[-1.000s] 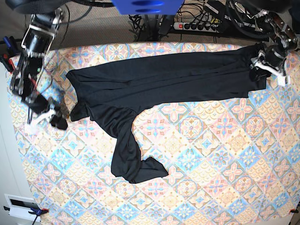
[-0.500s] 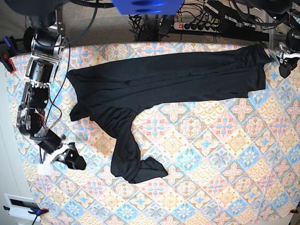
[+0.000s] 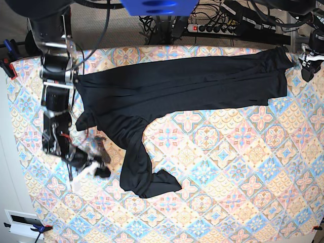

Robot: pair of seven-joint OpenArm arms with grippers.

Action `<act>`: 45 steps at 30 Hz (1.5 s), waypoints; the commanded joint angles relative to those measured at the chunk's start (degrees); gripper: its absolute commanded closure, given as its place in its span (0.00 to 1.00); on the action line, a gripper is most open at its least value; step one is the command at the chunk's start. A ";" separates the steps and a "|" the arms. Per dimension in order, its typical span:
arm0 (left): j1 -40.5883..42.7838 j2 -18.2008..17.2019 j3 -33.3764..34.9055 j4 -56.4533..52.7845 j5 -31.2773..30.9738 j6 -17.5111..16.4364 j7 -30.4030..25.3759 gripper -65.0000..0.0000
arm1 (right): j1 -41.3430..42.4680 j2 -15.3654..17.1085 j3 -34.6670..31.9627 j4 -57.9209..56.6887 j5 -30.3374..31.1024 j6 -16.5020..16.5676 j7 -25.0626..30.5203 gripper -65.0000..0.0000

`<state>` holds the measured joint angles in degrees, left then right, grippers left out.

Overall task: Layout the t-shirt on the table in an organized manner, then fold the t-shirt properly
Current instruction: 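Move the right gripper to the hanging sleeve flap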

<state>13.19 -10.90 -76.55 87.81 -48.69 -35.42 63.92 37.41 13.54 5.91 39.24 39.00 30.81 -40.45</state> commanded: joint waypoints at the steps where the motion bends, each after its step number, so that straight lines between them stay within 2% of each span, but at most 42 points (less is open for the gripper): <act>1: 0.22 -1.19 -0.33 1.02 -1.38 -0.23 -1.02 0.42 | 1.14 -1.28 0.11 -0.96 -0.37 0.80 1.02 0.68; 3: 0.22 -1.19 -0.33 1.02 -1.38 -0.23 -1.02 0.42 | 1.23 -3.12 0.20 -3.95 -2.21 0.80 2.69 0.68; 10: 0.22 -1.19 -0.33 1.02 -1.38 -0.23 -1.20 0.42 | 1.41 -6.64 0.20 -5.88 -8.45 0.71 10.16 0.68; 16: 0.30 -1.19 -0.33 1.02 -1.29 -0.23 -1.28 0.42 | 1.41 -7.17 0.20 -5.88 -14.70 0.71 17.28 0.68; 18: 0.30 -1.19 -0.33 1.02 -1.20 -0.23 -1.37 0.42 | 1.41 -7.17 0.20 -5.88 -14.96 -0.52 17.81 0.68; 22: 0.13 -1.19 -0.33 1.02 -1.20 -0.14 -1.37 0.42 | 2.55 -7.17 -0.15 -5.88 -15.05 -7.73 19.30 0.68; 28: 0.04 -1.28 -0.33 1.02 -1.20 -0.14 -1.37 0.42 | 8.09 -7.17 -0.15 -5.97 -15.05 -7.82 19.66 0.68; 38: 0.04 -1.28 -0.33 1.02 -1.20 -0.14 -1.37 0.42 | 8.09 -7.25 -0.24 -6.15 -15.05 -7.82 19.48 0.68; 45: 0.04 -1.37 -0.33 1.02 -1.20 -0.14 -1.37 0.42 | 8.09 -7.25 -0.24 -11.16 -15.14 -7.82 19.83 0.68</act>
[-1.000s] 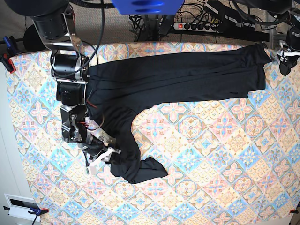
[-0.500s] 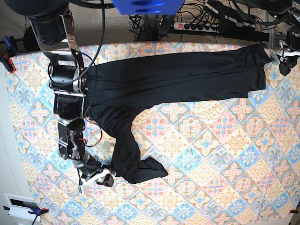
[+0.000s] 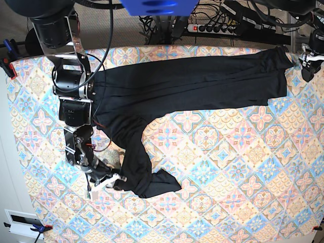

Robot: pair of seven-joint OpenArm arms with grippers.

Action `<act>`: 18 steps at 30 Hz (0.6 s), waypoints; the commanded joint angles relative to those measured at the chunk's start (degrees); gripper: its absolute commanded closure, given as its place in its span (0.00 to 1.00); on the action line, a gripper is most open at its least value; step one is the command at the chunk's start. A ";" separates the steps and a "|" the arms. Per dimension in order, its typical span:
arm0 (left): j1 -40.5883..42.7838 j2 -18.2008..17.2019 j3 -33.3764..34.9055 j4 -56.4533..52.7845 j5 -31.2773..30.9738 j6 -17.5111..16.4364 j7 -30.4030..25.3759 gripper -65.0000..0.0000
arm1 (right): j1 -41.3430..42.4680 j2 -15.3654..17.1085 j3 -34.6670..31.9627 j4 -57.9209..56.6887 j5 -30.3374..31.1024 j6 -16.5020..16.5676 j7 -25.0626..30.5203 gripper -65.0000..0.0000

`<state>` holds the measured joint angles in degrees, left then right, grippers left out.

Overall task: Layout the t-shirt on the table in an organized manner, then fold the t-shirt properly
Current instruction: 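Move the right gripper to the hanging sleeve flap, then grasp the sleeve flap with the right gripper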

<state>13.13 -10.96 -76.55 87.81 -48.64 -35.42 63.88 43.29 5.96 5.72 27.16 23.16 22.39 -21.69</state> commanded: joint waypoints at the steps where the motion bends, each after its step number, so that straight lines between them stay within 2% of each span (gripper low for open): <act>1: 0.11 -1.30 -0.33 1.02 -1.25 -0.14 -1.33 0.42 | 2.21 0.33 -0.05 0.84 0.71 0.60 1.08 0.68; 12: 0.02 -1.30 -0.33 1.02 -1.25 -0.14 -1.33 0.42 | 0.54 0.33 -0.40 0.75 0.71 0.51 0.46 0.68; 18: 0.02 -1.30 -0.33 1.02 -1.25 -0.14 -1.33 0.42 | -1.13 0.33 -6.20 0.75 0.80 0.33 0.64 0.68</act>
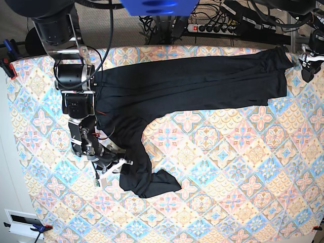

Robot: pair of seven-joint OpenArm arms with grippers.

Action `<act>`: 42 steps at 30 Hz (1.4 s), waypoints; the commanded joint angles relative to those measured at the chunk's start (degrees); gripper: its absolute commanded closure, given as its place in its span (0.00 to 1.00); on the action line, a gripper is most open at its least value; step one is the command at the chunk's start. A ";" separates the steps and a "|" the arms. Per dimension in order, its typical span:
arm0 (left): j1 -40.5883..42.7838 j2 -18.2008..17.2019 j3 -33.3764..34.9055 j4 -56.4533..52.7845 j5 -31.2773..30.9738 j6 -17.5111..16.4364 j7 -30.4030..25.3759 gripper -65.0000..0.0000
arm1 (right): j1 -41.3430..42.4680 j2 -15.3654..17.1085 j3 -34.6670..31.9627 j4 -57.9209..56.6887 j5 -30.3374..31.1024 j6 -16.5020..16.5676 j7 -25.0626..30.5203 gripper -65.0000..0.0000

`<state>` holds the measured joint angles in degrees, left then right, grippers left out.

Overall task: Layout the t-shirt on the table in an organized manner, then fold the t-shirt properly
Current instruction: 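Grasp the sleeve flap with the right gripper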

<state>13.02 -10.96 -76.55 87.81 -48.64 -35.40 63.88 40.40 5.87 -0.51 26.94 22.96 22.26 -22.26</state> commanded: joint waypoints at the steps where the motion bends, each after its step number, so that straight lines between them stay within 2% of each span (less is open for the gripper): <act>1: 0.13 -1.30 -0.33 1.02 -1.25 -0.16 -1.33 0.42 | 1.75 0.42 -0.06 0.97 1.00 0.38 1.21 0.68; 5: 0.13 -1.30 -0.33 1.02 -1.25 -0.16 -1.33 0.42 | 1.75 -1.17 -0.06 0.97 1.00 0.38 1.21 0.68; 15: 0.30 -1.30 -0.33 1.02 -1.25 -0.16 -1.33 0.42 | 1.75 -2.57 -0.41 0.97 1.00 0.38 1.38 0.68; 28: 0.13 -1.39 -0.33 1.02 -1.25 -0.16 -1.42 0.42 | 1.66 -2.13 0.21 0.97 1.00 0.38 1.65 0.68; 32: 0.13 -1.39 -0.33 1.02 -1.25 -0.16 -1.42 0.42 | 1.66 -1.08 4.25 0.97 0.91 0.38 1.65 0.68; 36: 0.04 -1.39 -0.33 1.02 -1.25 -0.16 -1.42 0.42 | 1.66 -1.08 4.95 0.97 0.91 0.38 1.73 0.68; 42: 0.04 -1.39 -0.33 1.02 -1.25 -0.08 -1.42 0.42 | 0.43 -1.08 4.95 0.89 0.91 0.29 4.11 0.68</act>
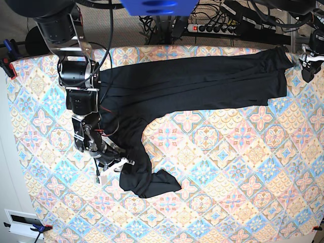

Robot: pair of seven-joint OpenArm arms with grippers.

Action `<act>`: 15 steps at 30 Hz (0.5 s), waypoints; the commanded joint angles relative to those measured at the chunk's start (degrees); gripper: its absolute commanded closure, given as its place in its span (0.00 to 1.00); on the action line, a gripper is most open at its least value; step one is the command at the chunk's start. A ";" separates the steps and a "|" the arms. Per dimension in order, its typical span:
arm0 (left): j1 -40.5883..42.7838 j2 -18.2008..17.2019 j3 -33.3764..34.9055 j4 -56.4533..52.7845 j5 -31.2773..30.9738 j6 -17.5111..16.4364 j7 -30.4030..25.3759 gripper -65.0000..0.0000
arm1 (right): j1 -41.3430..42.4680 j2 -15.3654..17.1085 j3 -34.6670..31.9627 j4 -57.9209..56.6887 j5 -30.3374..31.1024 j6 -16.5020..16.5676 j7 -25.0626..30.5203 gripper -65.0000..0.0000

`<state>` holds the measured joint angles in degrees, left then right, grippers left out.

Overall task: Layout the t-shirt on the table in an organized manner, then fold the t-shirt properly
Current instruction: 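Grasp the sleeve flap with the right gripper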

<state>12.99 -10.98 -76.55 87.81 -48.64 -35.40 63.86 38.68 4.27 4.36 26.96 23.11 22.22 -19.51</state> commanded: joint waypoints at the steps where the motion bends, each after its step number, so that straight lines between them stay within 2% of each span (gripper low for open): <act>1: 0.06 -1.37 -0.33 1.02 -1.25 -0.08 -1.39 0.42 | 2.16 0.52 0.08 0.86 0.67 0.33 1.35 0.68; 8: 0.15 -1.37 -0.33 1.02 -1.25 -0.08 -1.39 0.42 | 2.16 0.34 0.61 0.86 -7.77 0.33 1.71 0.68; 15: 0.24 -1.37 -0.33 1.02 -1.25 -0.08 -1.39 0.42 | 1.63 0.25 0.61 0.86 -7.95 0.33 1.62 0.68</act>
<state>13.02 -11.11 -76.55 87.81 -48.64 -35.40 63.68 38.54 4.34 4.80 26.94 14.74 22.04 -19.07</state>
